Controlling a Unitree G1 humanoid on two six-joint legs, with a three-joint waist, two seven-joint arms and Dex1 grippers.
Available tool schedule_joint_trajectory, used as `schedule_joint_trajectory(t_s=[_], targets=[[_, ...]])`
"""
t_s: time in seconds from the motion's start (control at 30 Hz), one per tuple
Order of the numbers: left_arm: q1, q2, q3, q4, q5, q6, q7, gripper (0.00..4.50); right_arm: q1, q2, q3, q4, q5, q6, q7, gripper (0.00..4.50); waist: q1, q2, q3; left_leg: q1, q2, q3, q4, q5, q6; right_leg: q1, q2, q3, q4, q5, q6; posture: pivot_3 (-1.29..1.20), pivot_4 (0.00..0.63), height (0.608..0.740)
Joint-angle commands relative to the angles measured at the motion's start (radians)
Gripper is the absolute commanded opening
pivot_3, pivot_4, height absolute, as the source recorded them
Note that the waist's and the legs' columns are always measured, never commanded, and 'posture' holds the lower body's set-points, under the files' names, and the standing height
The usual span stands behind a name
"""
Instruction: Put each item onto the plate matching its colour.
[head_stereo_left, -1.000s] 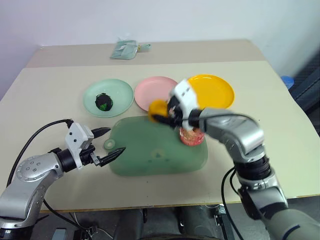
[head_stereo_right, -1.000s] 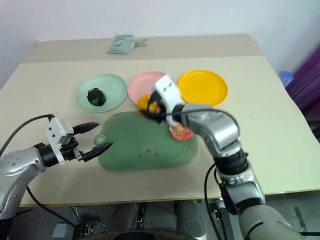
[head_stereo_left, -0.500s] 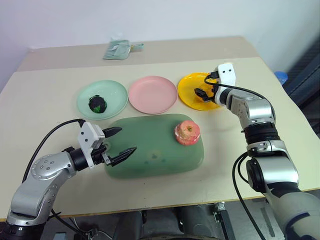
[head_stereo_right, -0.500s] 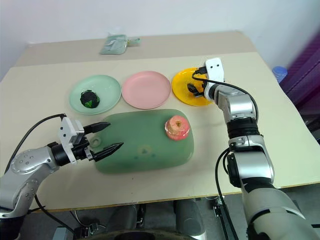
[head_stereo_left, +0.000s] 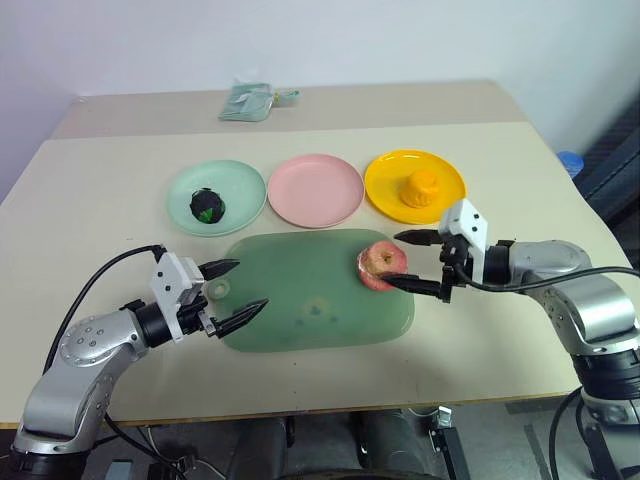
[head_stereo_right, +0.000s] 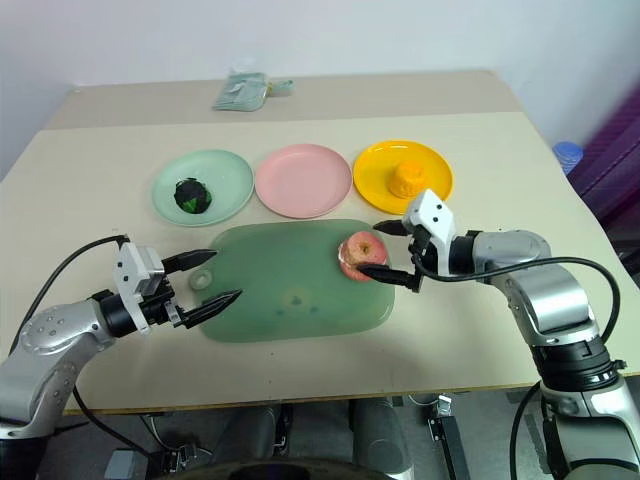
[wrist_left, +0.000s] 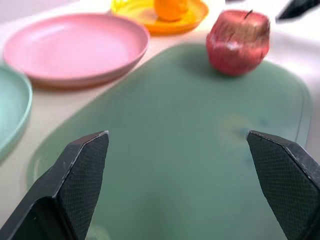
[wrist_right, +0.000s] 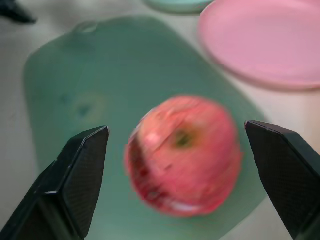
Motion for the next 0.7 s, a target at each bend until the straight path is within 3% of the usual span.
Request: schedule_joint_trajectory(t_s=[0.03, 0.17, 0.2, 0.4, 0.5, 0.63, 0.7], targets=[[-0.012, 0.011, 0.003, -0.011, -0.002, -0.002, -0.005, 4.50, -0.038, 0.036, 0.031, 0.031, -0.057, -0.020, -0.058, 4.20, 0.002, 0.000, 0.000, 0.000, 0.000, 0.000, 0.000, 0.000, 0.000, 0.000, 0.000, 0.000, 0.000, 0.000, 0.000, 0.00, 0.150, 0.740], [-0.001, 0.022, 0.023, -0.033, -0.008, 0.015, 0.004, 4.50, -0.065, 0.072, 0.032, 0.036, -0.068, -0.028, -0.083, 2.84, 0.006, 0.000, 0.000, -0.003, 0.000, 0.000, 0.000, 0.000, 0.000, -0.003, -0.001, 0.000, -0.001, 0.000, 0.000, 0.00, 0.150, 0.740], [0.007, 0.025, 0.033, -0.039, -0.011, 0.020, 0.009, 4.50, -0.077, 0.086, 0.025, 0.033, -0.060, -0.026, -0.091, 2.79, 0.007, 0.000, 0.000, -0.004, 0.000, -0.001, 0.000, 0.000, 0.000, -0.003, -0.001, 0.000, -0.001, 0.000, 0.000, 0.00, 0.150, 0.740], [0.048, 0.028, 0.099, -0.056, -0.018, 0.045, 0.050, 4.50, -0.272, 0.272, 0.027, 0.134, -0.079, 0.017, -0.258, 2.79, -0.003, 0.000, 0.000, -0.004, 0.000, 0.000, 0.000, 0.000, 0.000, -0.004, -0.001, 0.000, 0.000, 0.000, 0.000, 0.00, 0.150, 0.740], [0.062, 0.024, 0.120, -0.067, -0.025, 0.057, 0.071, 4.50, -0.434, 0.422, 0.043, 0.336, -0.135, 0.086, -0.416, 2.79, -0.011, 0.000, 0.000, -0.004, 0.000, 0.000, -0.001, 0.001, -0.001, -0.006, 0.000, 0.000, 0.002, 0.000, -0.001, 0.00, 0.150, 0.740], [0.068, 0.017, 0.123, -0.092, -0.022, 0.070, 0.102, 4.50, -0.604, 0.553, 0.061, 0.676, -0.226, -0.020, -0.513, 2.79, -0.014, 0.000, 0.000, -0.006, -0.001, 0.000, -0.001, 0.001, -0.002, -0.008, -0.002, 0.000, 0.003, 0.000, -0.001, 0.00, 0.150, 0.740], [0.069, 0.012, 0.125, -0.108, -0.023, 0.076, 0.122, 4.50, -0.655, 0.575, 0.038, 0.792, -0.242, -0.074, -0.532, 3.81, -0.012, 0.000, 0.000, -0.006, -0.001, -0.001, -0.002, 0.001, -0.002, -0.008, -0.003, 0.000, 0.003, 0.000, -0.001, 0.00, 0.150, 0.740]])
